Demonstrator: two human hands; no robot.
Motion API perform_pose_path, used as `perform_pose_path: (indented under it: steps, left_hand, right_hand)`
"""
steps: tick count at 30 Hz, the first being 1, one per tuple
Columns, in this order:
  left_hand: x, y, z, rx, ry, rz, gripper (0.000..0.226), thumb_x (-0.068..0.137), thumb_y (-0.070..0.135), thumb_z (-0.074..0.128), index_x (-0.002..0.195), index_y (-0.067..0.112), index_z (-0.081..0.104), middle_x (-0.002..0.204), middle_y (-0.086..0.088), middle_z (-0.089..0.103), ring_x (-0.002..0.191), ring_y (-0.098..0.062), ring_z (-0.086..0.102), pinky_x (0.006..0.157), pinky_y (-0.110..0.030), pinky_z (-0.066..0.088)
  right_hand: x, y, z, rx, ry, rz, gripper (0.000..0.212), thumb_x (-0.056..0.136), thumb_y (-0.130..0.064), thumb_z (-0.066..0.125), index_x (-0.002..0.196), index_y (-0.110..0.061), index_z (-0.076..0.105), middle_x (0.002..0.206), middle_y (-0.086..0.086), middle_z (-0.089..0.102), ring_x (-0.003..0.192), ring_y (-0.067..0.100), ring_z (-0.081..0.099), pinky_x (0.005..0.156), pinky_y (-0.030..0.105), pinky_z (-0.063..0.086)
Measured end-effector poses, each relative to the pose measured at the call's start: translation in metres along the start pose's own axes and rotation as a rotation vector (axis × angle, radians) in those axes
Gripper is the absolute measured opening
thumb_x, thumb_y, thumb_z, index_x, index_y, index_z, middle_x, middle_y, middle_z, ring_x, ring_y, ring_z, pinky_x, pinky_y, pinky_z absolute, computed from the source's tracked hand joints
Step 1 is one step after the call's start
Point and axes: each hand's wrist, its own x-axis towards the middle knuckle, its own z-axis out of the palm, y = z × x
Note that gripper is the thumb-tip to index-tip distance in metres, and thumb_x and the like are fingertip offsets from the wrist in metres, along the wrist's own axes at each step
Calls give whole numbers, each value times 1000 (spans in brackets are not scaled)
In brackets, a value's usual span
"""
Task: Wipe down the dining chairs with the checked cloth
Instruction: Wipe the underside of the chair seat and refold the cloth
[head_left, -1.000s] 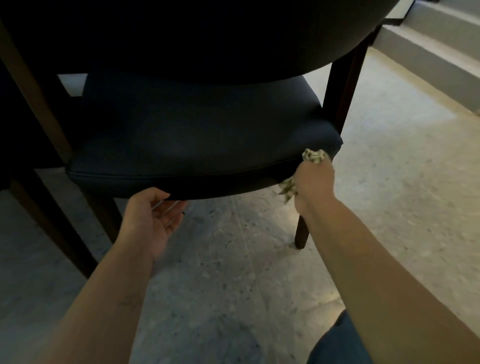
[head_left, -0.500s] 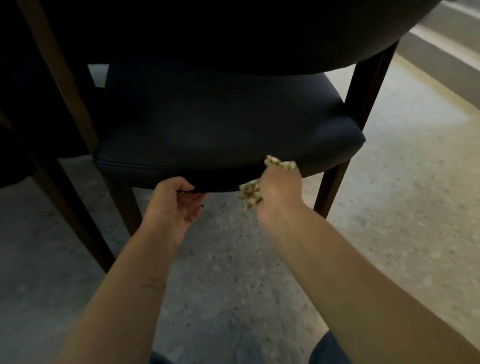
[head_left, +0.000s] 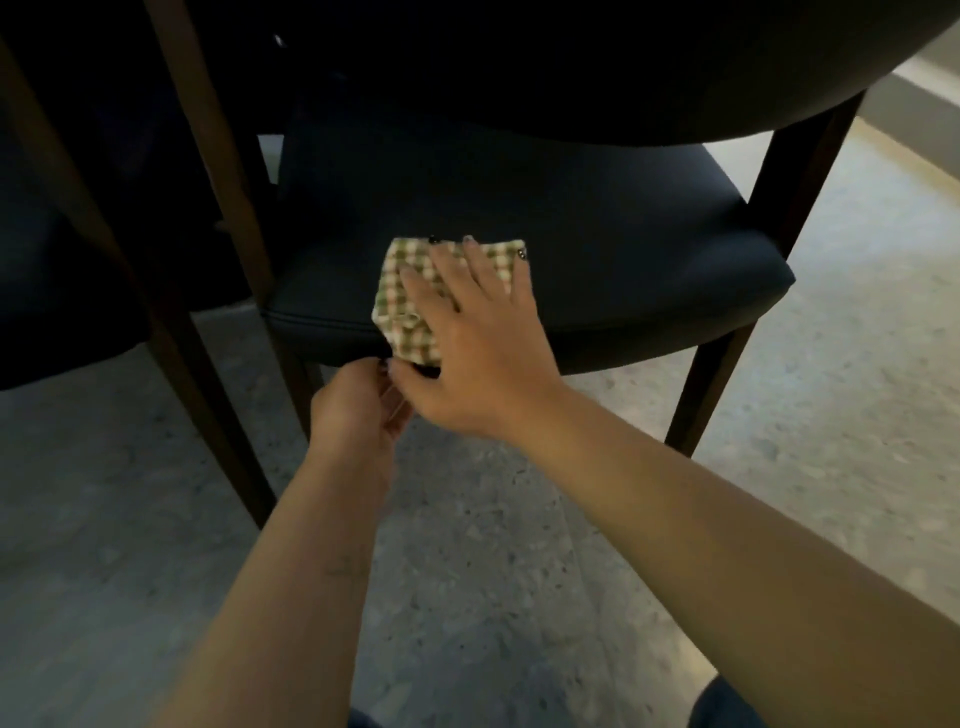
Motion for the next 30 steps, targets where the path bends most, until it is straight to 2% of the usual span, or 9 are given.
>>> perform_pose_path:
  steps: [3, 8, 13, 16, 19, 22, 26, 28, 30]
  left_hand:
    - [-2, -1, -3, 22, -37, 11, 18, 94, 9, 48, 98, 13, 66, 102, -7, 73, 97, -21, 70, 93, -40, 53]
    - [-5, 1, 0, -8, 0, -10, 15, 89, 7, 48, 85, 15, 61, 95, -5, 72, 97, -19, 69, 93, -37, 51]
    - [-4, 1, 3, -37, 10, -19, 14, 88, 11, 48, 91, 17, 59, 104, -5, 71, 99, -18, 68, 82, -30, 49]
    - [-6, 1, 3, -33, -28, -25, 11, 88, 12, 50, 92, 19, 58, 103, -4, 70, 100, -17, 67, 86, -33, 49]
    - [-6, 1, 3, -17, -42, -10, 21, 87, 13, 54, 107, 17, 61, 105, -2, 69, 100, -15, 67, 87, -34, 48]
    - [-7, 1, 7, -24, -20, -13, 39, 85, 14, 53, 125, 15, 57, 105, -2, 66, 100, -16, 65, 87, -35, 48]
    - [-12, 1, 16, -54, -5, -52, 39, 85, 14, 51, 123, 18, 57, 106, -3, 63, 101, -19, 64, 86, -37, 47]
    - [-12, 1, 20, -82, 5, -63, 32, 85, 14, 49, 115, 19, 58, 108, -4, 63, 101, -21, 63, 88, -39, 47]
    - [-11, 0, 26, -47, 50, -53, 41, 87, 18, 49, 127, 20, 51, 117, -3, 57, 109, -22, 58, 90, -40, 44]
  right_hand:
    - [9, -1, 8, -6, 26, 60, 68, 87, -60, 26, 140, -20, 46, 150, 9, 37, 141, 33, 26, 111, 64, 12]
    - [14, 3, 21, -189, 79, -15, 54, 90, -38, 36, 138, -15, 47, 142, 16, 45, 133, 41, 38, 105, 67, 24]
    - [-2, 36, 17, -123, 187, -208, 49, 83, -8, 52, 131, 3, 51, 132, 25, 53, 124, 43, 49, 105, 55, 38]
    - [-27, 98, 5, -77, 233, -49, 47, 84, 2, 59, 130, 5, 51, 131, 24, 53, 128, 39, 46, 111, 45, 33]
    - [-44, 147, -14, -32, 265, 285, 47, 88, 2, 57, 134, 3, 48, 137, 23, 48, 135, 35, 37, 116, 39, 25]
    - [-31, 134, -19, 128, 377, 461, 40, 93, -2, 50, 133, 0, 50, 137, 19, 50, 134, 31, 40, 114, 32, 24]
    - [-1, 65, -5, 214, 348, 257, 39, 95, -20, 45, 129, -3, 53, 130, 16, 55, 130, 30, 43, 111, 31, 25]
    - [6, 55, -5, 218, 298, 206, 53, 92, -35, 51, 136, -6, 46, 135, 13, 51, 133, 28, 39, 112, 34, 25]
    - [4, 63, -14, 321, 234, 225, 68, 85, -33, 63, 142, -9, 34, 144, 11, 38, 136, 24, 31, 110, 24, 25]
